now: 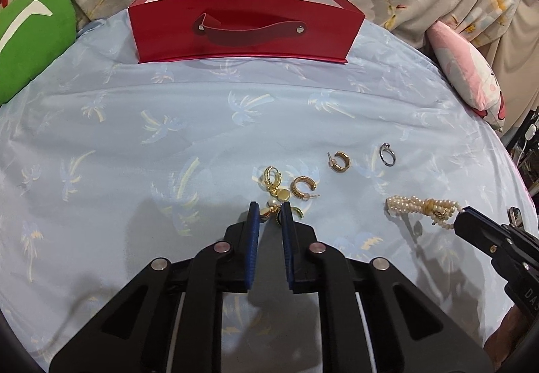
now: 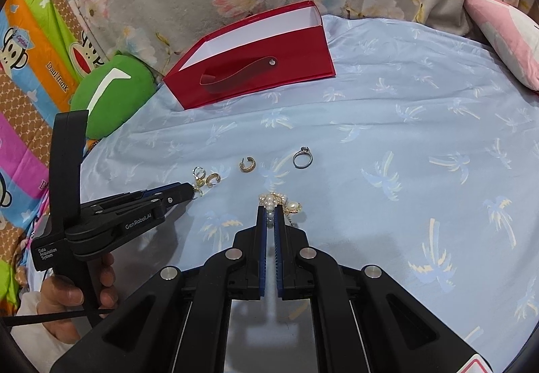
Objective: Organize jewelry
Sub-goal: 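Grasp the gold coin-drop earring with the left tool while the right tool holds the pearl bracelet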
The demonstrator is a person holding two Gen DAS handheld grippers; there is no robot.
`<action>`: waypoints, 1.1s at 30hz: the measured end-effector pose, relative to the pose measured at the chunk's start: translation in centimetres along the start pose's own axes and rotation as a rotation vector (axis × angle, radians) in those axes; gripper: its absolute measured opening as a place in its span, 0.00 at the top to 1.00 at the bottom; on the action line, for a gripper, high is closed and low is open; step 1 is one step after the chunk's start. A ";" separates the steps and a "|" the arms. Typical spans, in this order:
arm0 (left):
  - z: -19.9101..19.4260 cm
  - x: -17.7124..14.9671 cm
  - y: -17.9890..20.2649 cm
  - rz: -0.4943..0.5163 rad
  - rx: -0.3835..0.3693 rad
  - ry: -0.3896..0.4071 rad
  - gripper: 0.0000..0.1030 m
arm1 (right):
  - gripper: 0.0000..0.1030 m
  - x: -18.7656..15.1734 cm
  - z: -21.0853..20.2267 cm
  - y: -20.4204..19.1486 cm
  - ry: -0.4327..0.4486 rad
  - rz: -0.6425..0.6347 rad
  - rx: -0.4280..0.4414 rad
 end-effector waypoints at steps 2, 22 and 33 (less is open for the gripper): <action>-0.3 -0.2 0.1 0.006 -0.005 0.001 0.90 | 0.97 0.0 -0.1 0.0 0.003 0.000 -0.001; 0.5 0.0 3.0 0.006 -0.033 -0.029 0.68 | 0.97 0.1 -0.7 0.1 0.015 0.004 -0.008; 1.0 0.6 2.0 0.002 -0.016 -0.026 0.87 | 0.97 0.0 -0.6 0.5 0.015 0.017 -0.001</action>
Point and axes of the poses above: each gripper's, at about its wrist camera, not at the fingertips, and z roughly the way its jaws point, y to its right, x to its top, the point moved 10 cm from there along z, roughly the way its jaws point, and after that the axes turned 5 degrees about x, right-handed, at the moved point
